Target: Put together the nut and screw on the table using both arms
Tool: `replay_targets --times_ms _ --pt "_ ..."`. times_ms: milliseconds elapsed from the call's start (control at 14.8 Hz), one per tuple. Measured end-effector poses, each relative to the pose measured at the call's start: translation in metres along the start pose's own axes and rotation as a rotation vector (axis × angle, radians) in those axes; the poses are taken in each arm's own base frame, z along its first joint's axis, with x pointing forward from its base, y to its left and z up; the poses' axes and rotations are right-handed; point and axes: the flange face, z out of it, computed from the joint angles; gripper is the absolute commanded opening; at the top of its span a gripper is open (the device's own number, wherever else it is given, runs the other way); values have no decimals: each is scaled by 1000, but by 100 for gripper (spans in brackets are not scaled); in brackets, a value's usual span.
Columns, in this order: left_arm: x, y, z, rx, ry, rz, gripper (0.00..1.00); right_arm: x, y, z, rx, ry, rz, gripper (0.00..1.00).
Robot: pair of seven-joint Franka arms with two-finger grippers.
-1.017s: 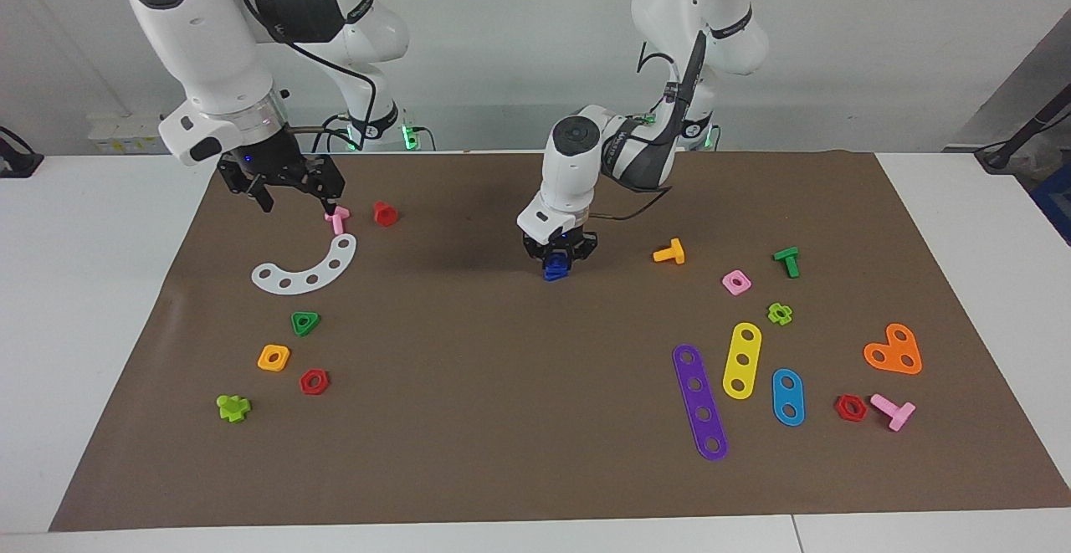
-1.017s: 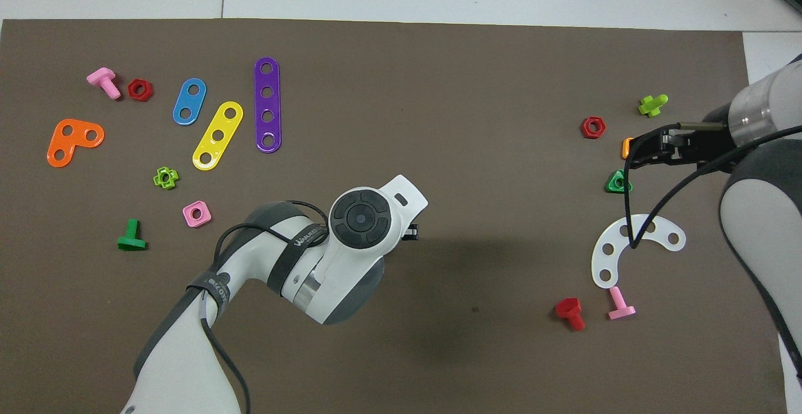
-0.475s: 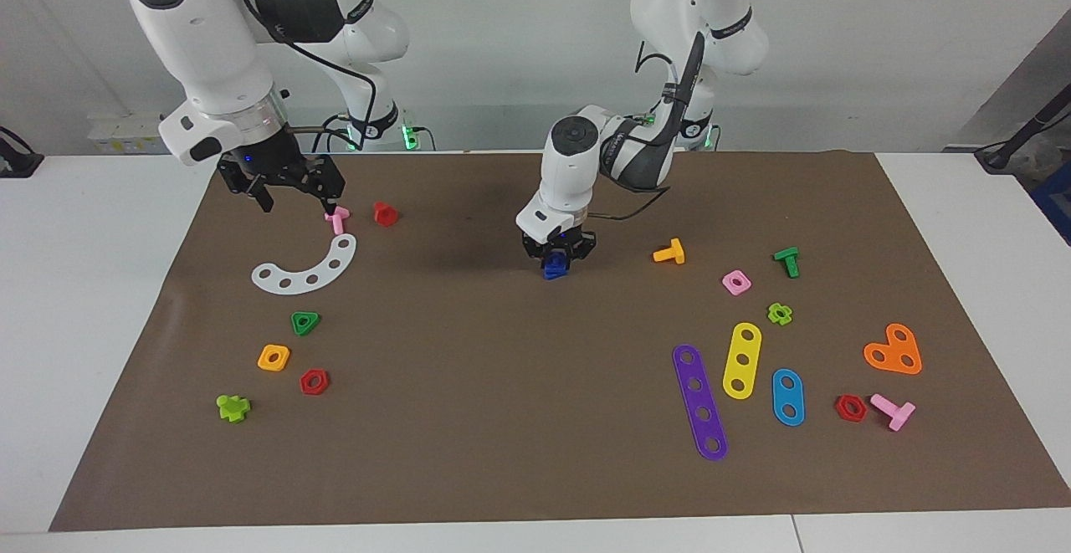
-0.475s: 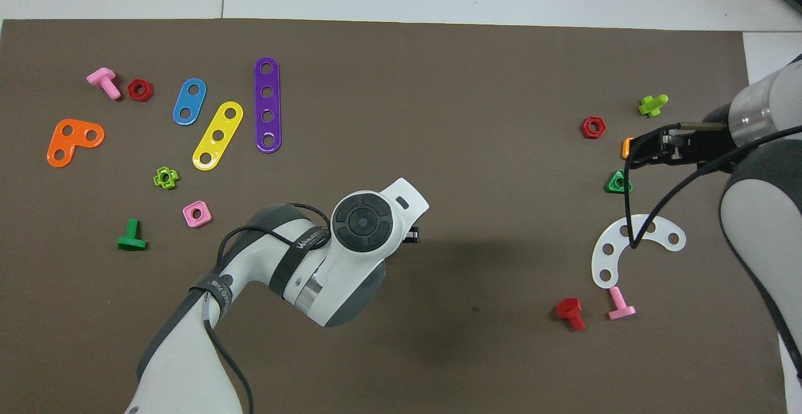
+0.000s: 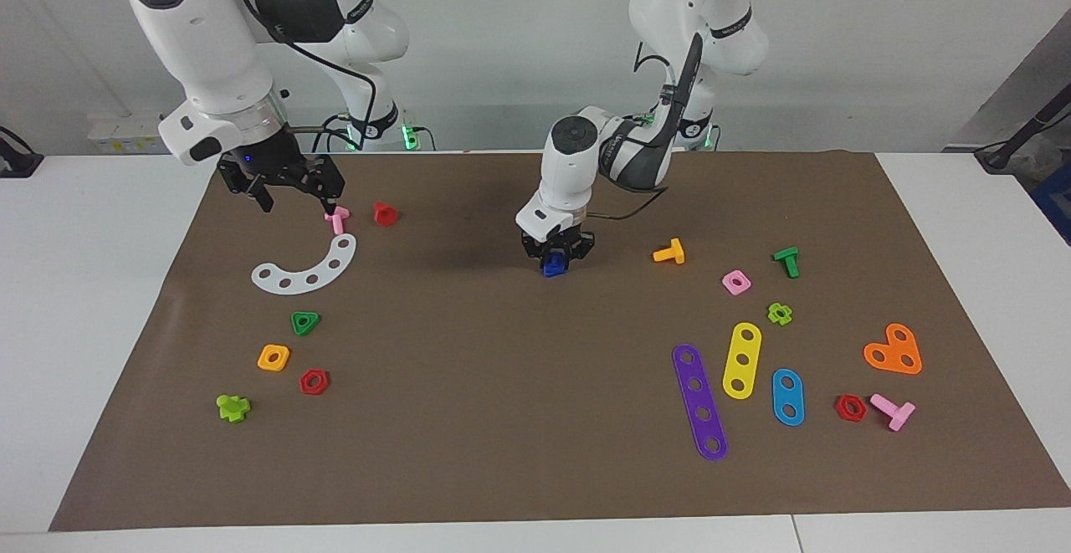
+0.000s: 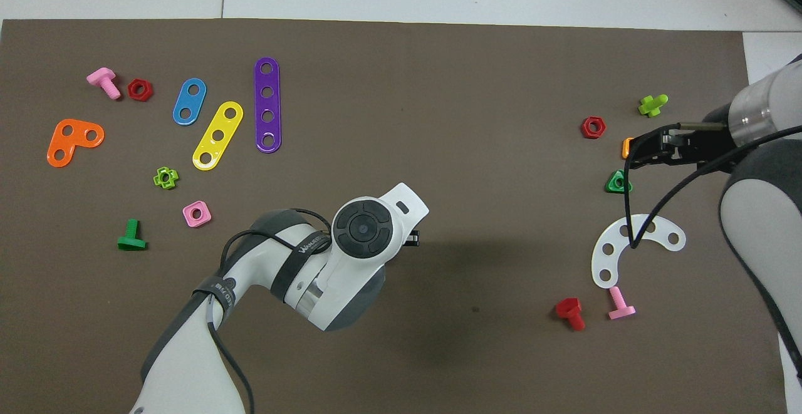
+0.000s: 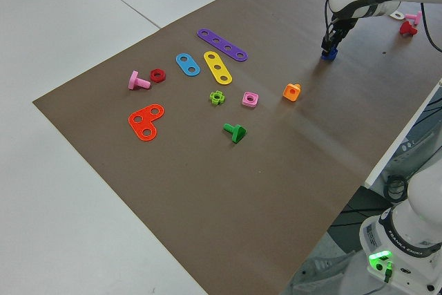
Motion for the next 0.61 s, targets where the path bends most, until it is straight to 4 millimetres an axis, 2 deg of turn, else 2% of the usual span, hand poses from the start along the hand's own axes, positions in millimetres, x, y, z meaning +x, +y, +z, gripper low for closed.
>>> replay_targets --times_ms 271,339,407,475,542,610 --pt "0 0 0 0 0 0 0 0 0 0 0 0 0 100" --pt "0 0 0 0 0 0 17 0 0 0 0 0 0 100" --pt "0 0 0 0 0 0 44 0 0 0 0 0 0 100" --pt "0 0 0 0 0 0 80 0 0 0 0 0 0 100" --pt "0 0 0 0 1 0 97 0 0 0 0 0 0 100" --pt "0 0 1 0 0 1 100 0 0 0 0 0 0 100"
